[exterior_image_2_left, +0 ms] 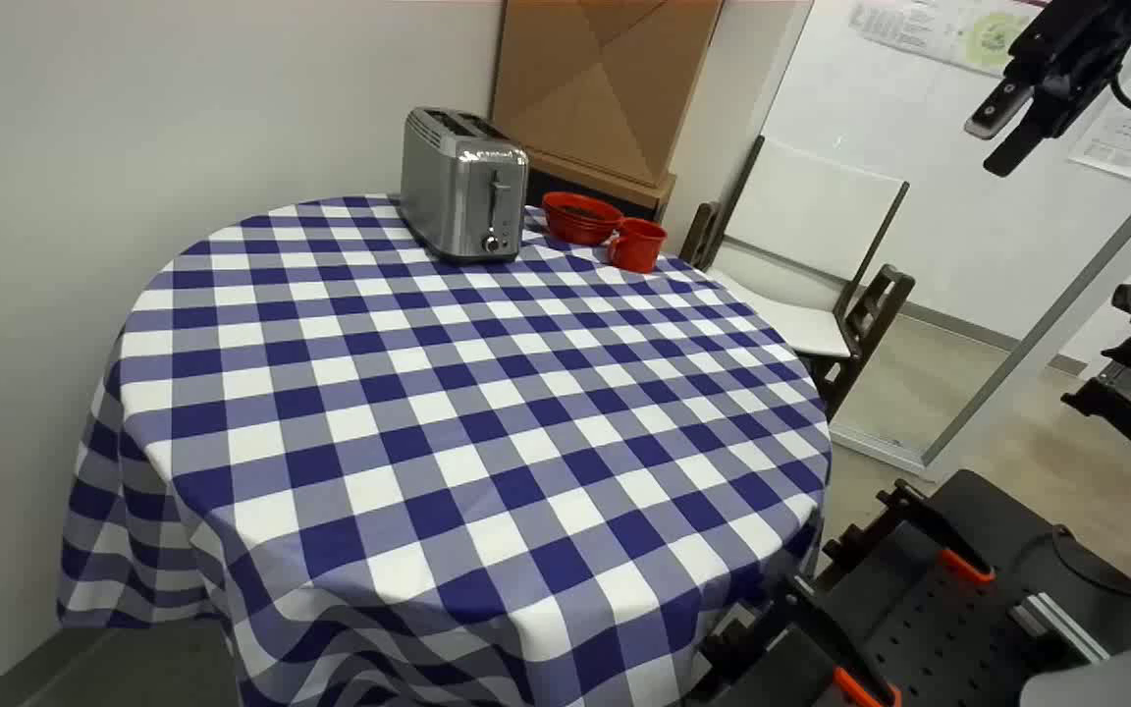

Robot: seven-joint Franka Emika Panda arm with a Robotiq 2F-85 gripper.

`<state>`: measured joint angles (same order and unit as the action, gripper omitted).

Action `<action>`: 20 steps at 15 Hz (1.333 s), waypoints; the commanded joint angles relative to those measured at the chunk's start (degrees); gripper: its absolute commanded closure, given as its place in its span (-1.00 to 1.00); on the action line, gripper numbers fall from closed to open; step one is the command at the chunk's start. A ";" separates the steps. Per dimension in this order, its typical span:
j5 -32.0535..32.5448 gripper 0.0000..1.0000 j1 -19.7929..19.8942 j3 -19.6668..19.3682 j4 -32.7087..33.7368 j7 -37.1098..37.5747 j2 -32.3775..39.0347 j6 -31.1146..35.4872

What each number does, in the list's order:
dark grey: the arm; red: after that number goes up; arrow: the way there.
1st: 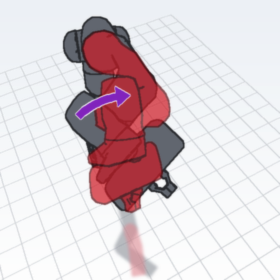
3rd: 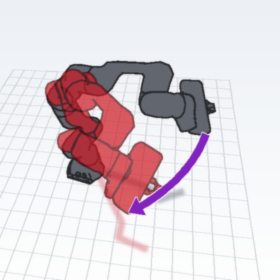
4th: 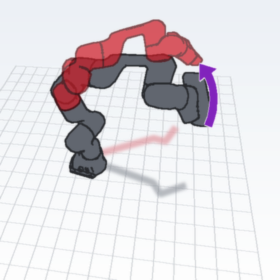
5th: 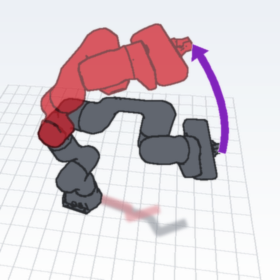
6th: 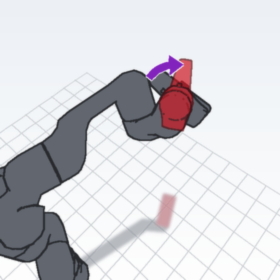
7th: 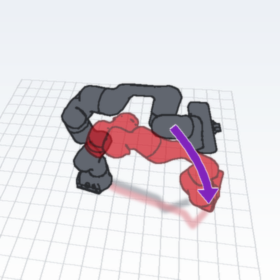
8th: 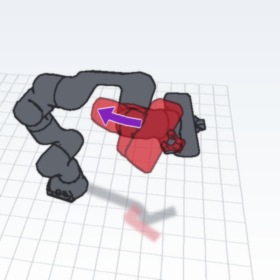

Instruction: Push down the switch of the toaster

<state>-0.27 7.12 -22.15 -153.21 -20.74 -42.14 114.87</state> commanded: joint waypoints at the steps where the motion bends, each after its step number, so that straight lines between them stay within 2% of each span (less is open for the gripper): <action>1: -0.75 -1.00 1.01 0.91 0.09 -0.64 0.30 -0.11; 3: -0.75 -1.00 1.01 0.91 0.09 -0.64 0.30 -0.11; 5: -1.50 -1.00 0.22 0.90 2.60 0.05 3.21 1.30; 7: -0.34 -1.00 -0.64 2.19 4.76 0.03 6.85 7.54; 8: -0.22 -1.00 -1.29 3.15 5.57 0.75 9.71 13.55; 10: -0.40 -1.00 -3.49 4.11 9.07 3.18 16.98 20.74; 13: -1.13 -1.00 -5.75 5.80 14.98 7.38 26.27 26.35; 14: -0.93 -1.00 -6.35 6.76 17.52 9.24 29.77 27.22; 15: -1.56 -1.00 -5.24 9.16 20.49 10.41 33.33 27.22; 20: -1.04 -1.00 -5.30 14.72 36.78 15.82 48.75 21.82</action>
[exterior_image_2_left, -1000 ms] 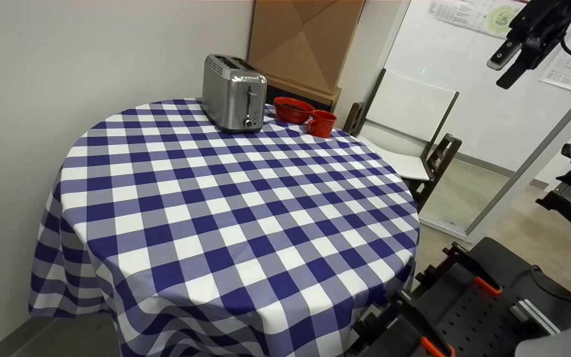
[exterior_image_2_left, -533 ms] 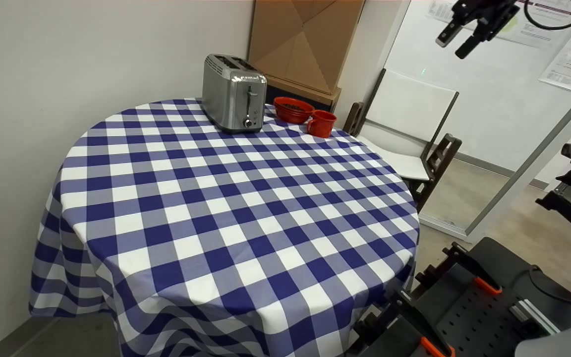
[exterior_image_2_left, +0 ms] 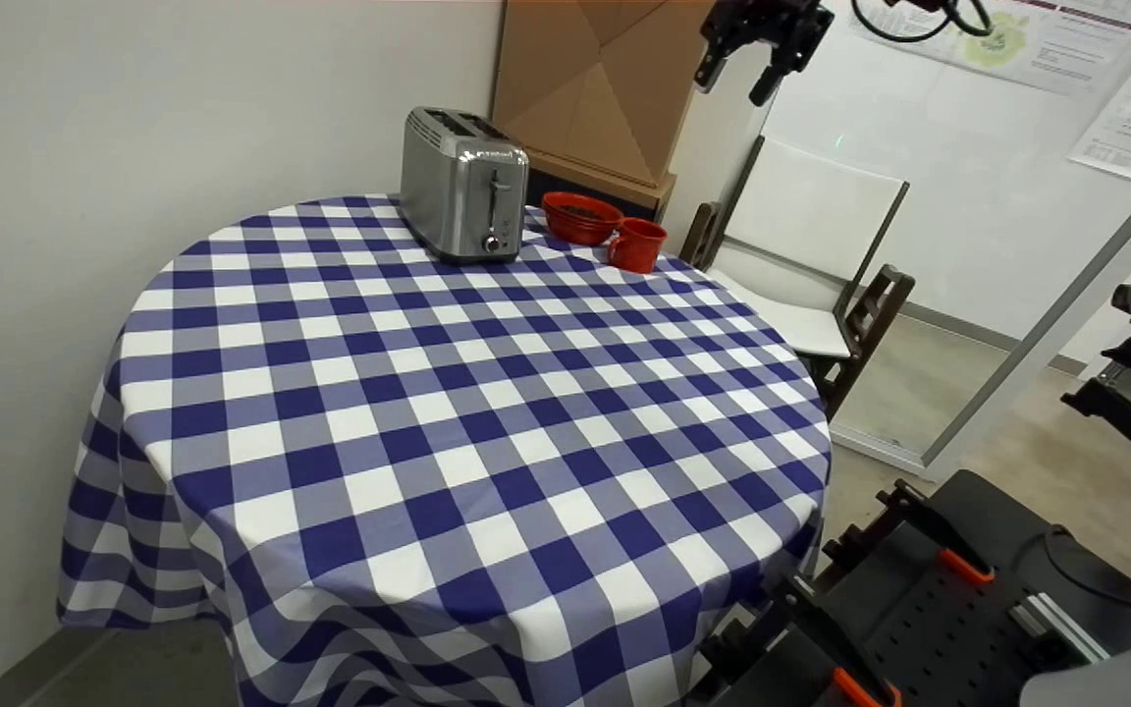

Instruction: Push down the switch of the toaster

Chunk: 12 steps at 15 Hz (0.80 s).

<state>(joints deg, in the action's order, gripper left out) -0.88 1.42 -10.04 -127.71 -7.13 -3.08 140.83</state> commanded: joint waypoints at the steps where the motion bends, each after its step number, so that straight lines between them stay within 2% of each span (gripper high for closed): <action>1: -0.09 -1.00 0.44 3.44 14.49 2.93 12.52 -5.05; 4: 0.74 -1.00 0.45 5.27 24.05 4.05 20.77 -7.67; 9: 3.27 -1.00 -0.06 5.68 38.31 5.96 32.74 -10.84; 10: 3.72 -0.50 -0.18 5.65 40.59 6.23 34.72 -11.18; 11: 4.14 -0.47 -0.24 5.67 42.71 6.31 36.61 -11.60; 12: 4.53 -0.33 -0.30 5.68 44.76 6.41 38.43 -11.99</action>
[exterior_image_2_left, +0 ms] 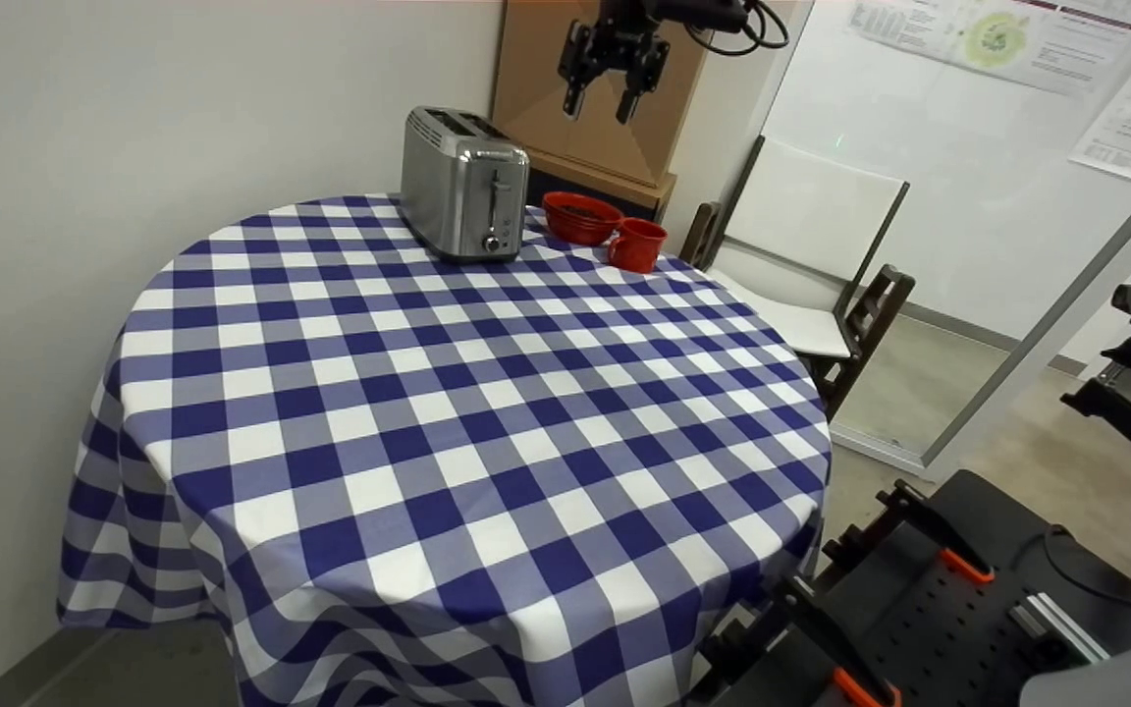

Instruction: Push down the switch of the toaster

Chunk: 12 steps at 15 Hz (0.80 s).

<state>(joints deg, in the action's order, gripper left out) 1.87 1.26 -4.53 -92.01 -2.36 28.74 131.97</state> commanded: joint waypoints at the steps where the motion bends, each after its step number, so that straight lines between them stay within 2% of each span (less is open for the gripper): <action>1: 2.08 -0.20 -0.18 0.17 10.99 1.69 8.26 -3.39; 7: 1.25 0.73 -0.11 0.77 20.19 2.05 15.48 -3.64; 9: 1.51 0.98 -0.42 0.83 21.52 2.30 16.75 -2.92; 12: 2.22 1.00 -1.18 0.51 22.13 2.64 18.32 -1.22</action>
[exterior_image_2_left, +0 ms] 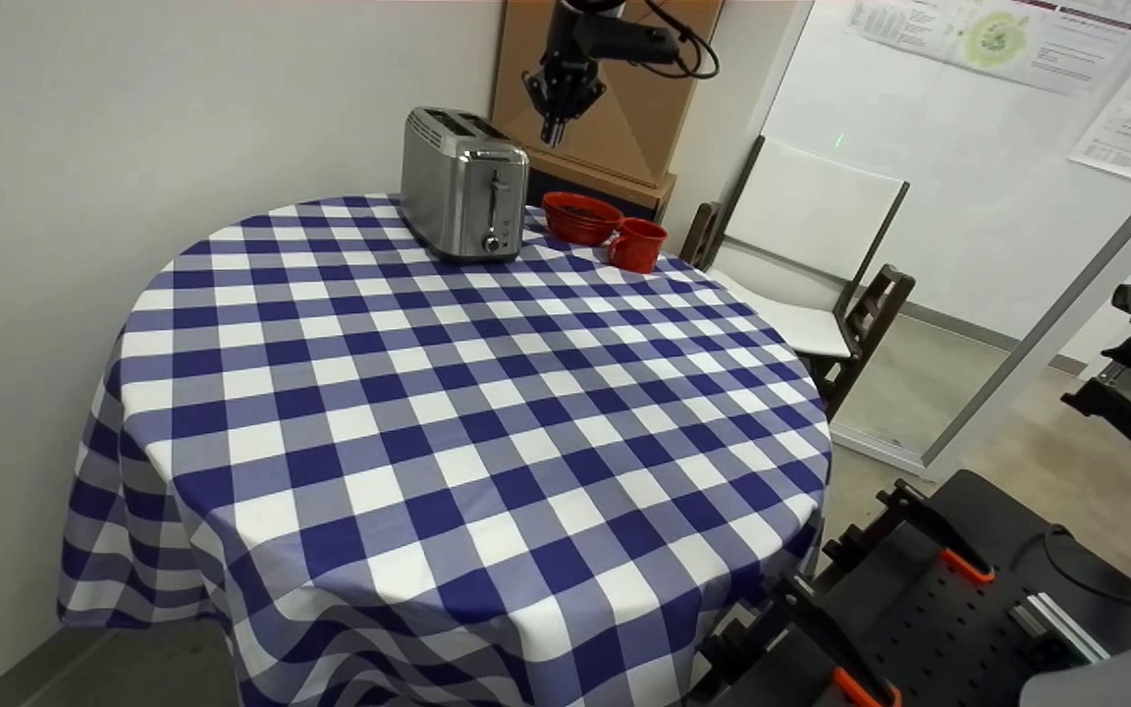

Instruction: Push down the switch of the toaster

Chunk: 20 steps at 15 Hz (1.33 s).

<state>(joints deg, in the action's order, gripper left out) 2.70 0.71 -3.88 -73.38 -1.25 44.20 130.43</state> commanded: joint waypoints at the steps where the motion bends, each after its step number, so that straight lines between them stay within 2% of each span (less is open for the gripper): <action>1: 1.67 0.99 -0.89 -0.33 3.69 1.72 3.30 0.84; 10: 4.56 0.99 -3.71 -1.18 1.65 4.59 5.29 9.10; 20: 5.94 0.99 -5.71 -2.21 0.84 5.46 7.64 14.06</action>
<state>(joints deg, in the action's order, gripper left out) 6.70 -3.51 -4.81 -72.80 2.31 50.59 142.18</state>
